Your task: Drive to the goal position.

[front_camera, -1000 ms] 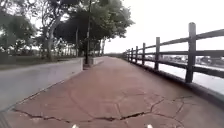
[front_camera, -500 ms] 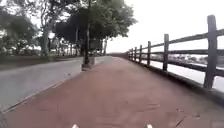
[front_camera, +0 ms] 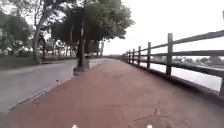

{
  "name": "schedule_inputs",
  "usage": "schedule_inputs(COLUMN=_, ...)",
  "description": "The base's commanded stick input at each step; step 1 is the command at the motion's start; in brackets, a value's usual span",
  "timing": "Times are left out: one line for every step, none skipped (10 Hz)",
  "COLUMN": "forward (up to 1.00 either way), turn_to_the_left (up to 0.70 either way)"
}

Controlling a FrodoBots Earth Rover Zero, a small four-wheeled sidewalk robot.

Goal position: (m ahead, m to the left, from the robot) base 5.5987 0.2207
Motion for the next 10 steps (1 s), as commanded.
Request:
schedule_inputs(forward=1.00, turn_to_the_left=0.00)
schedule_inputs(forward=1.00, turn_to_the_left=0.00)
schedule_inputs(forward=1.00, turn_to_the_left=0.00)
schedule_inputs(forward=1.00, turn_to_the_left=0.00)
schedule_inputs(forward=1.00, turn_to_the_left=0.00)
schedule_inputs(forward=1.00, turn_to_the_left=0.00)
schedule_inputs(forward=1.00, turn_to_the_left=0.00)
schedule_inputs(forward=1.00, turn_to_the_left=0.00)
schedule_inputs(forward=1.00, turn_to_the_left=0.00)
schedule_inputs(forward=1.00, turn_to_the_left=-0.07)
